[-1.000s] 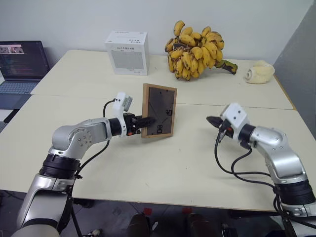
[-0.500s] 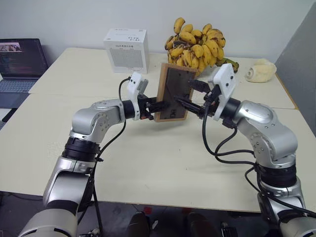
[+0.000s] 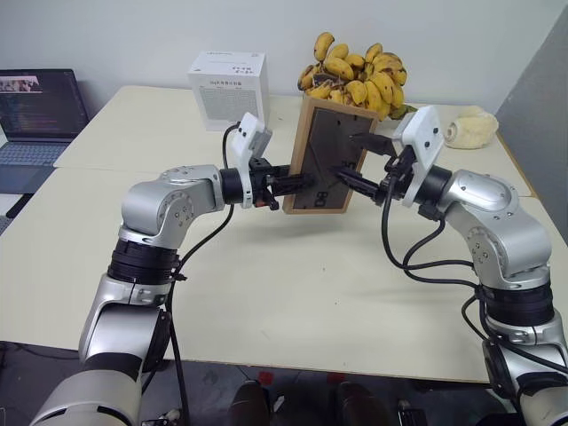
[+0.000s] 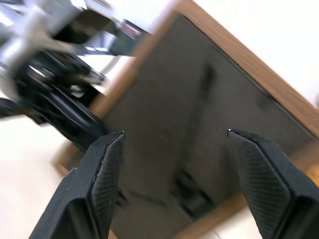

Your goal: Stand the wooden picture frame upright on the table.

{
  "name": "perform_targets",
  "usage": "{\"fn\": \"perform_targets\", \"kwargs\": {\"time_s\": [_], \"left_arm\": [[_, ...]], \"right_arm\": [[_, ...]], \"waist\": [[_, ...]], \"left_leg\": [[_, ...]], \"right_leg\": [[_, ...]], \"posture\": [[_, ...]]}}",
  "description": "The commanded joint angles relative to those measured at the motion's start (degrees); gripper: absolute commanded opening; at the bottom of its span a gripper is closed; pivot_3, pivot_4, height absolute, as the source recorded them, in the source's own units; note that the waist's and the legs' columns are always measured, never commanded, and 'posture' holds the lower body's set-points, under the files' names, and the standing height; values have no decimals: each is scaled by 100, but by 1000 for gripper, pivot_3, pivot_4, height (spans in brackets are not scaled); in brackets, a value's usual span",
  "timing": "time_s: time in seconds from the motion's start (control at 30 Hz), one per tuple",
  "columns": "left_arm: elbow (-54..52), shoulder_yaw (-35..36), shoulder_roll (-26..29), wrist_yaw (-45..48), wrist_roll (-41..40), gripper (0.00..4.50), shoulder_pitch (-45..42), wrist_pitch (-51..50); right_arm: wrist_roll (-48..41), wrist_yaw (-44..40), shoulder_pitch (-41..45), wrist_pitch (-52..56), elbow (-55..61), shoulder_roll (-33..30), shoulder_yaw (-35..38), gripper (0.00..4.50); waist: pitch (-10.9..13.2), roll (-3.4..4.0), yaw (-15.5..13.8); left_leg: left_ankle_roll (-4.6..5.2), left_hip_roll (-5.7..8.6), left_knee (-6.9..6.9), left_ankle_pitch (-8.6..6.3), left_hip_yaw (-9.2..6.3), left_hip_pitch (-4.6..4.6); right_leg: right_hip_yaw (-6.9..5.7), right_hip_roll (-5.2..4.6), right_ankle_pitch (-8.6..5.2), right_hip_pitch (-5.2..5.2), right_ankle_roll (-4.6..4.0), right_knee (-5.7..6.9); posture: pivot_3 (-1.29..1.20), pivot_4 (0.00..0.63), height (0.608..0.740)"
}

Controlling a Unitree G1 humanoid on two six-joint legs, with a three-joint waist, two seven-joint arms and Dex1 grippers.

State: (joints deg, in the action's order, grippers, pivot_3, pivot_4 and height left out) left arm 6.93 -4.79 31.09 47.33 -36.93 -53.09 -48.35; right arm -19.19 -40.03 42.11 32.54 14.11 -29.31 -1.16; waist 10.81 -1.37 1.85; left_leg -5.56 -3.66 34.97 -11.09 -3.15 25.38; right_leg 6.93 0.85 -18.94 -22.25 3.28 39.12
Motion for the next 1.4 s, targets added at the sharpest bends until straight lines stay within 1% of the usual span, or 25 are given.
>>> {"fn": "perform_targets", "kwargs": {"time_s": [0.03,0.23,0.37,0.53,0.67,0.8,1.03,1.07,1.1,1.17,1.2,1.3,1.4], "left_arm": [[-304,200,-86,64,-5,1303,-281,81],[178,55,-386,124,315,1303,-445,356],[742,1,-521,244,620,1303,-591,626],[1658,116,-546,357,986,1303,-885,966],[2047,203,-514,480,1141,1303,-1093,1129],[2143,279,-554,570,1143,1303,-1239,1098],[1936,266,-640,665,1139,1303,-1244,996],[1902,268,-650,660,1135,1303,-1238,977],[1875,279,-657,656,1122,1303,-1237,953],[1834,298,-657,656,1107,1303,-1234,913],[1798,301,-656,655,1104,1303,-1218,893],[1696,264,-620,680,1134,1303,-1109,860],[1666,263,-557,659,1165,1303,-1012,785]], "right_arm": [[-55,88,139,-133,163,159,-5,3452],[-116,435,430,13,298,799,-207,3452],[-181,642,518,152,453,1039,-214,3452],[-264,737,267,380,779,959,-68,3452],[-289,810,34,552,949,878,91,3452],[-246,869,-51,579,970,863,112,3452],[-107,896,101,425,685,841,75,3452],[-106,897,119,426,657,831,95,3798],[-43,899,149,392,623,789,80,3903],[114,852,205,305,563,662,-7,4333],[177,819,219,260,544,588,-49,4458],[347,674,215,144,490,286,-157,4458],[574,349,79,-68,540,-221,-298,4458]], "waist": [[0,0,0],[0,0,2],[0,0,-1],[0,1,1],[0,1,1],[0,1,4],[0,0,6],[0,1,7],[0,0,7],[0,0,9],[0,0,9],[0,1,8],[0,1,7]], "left_leg": [[-5,0,0,3,0,0],[-12,1,4,8,-1,0],[-14,2,15,10,-6,-1],[-6,4,19,14,-10,-2],[2,5,19,12,-14,-2],[2,5,19,13,-14,-2],[4,5,22,16,-14,-7],[4,5,23,17,-14,-7],[4,5,23,18,-14,-8],[5,5,25,19,-14,-9],[4,5,25,20,-14,-9],[5,6,26,22,-14,-10],[5,6,26,22,-14,-10]], "right_leg": [[0,0,0,0,0,0],[-1,0,0,0,-1,13],[-5,0,0,-1,-1,33],[-8,0,0,-4,-1,47],[-12,1,0,-4,-1,54],[-12,1,0,-5,-1,59],[-12,1,0,-6,-1,77],[-12,1,0,-6,-1,79],[-12,1,0,-6,-1,80],[-11,1,0,-6,-1,83],[-12,1,0,-6,-1,84],[-11,1,0,-6,-1,85],[-11,1,0,-6,-1,85]], "posture": [[0,150,740],[0,150,740],[0,150,740],[0,150,740],[0,150,740],[0,150,740],[0,150,740],[0,150,740],[0,150,740],[0,150,740],[0,150,740],[0,150,740],[0,150,740]]}}
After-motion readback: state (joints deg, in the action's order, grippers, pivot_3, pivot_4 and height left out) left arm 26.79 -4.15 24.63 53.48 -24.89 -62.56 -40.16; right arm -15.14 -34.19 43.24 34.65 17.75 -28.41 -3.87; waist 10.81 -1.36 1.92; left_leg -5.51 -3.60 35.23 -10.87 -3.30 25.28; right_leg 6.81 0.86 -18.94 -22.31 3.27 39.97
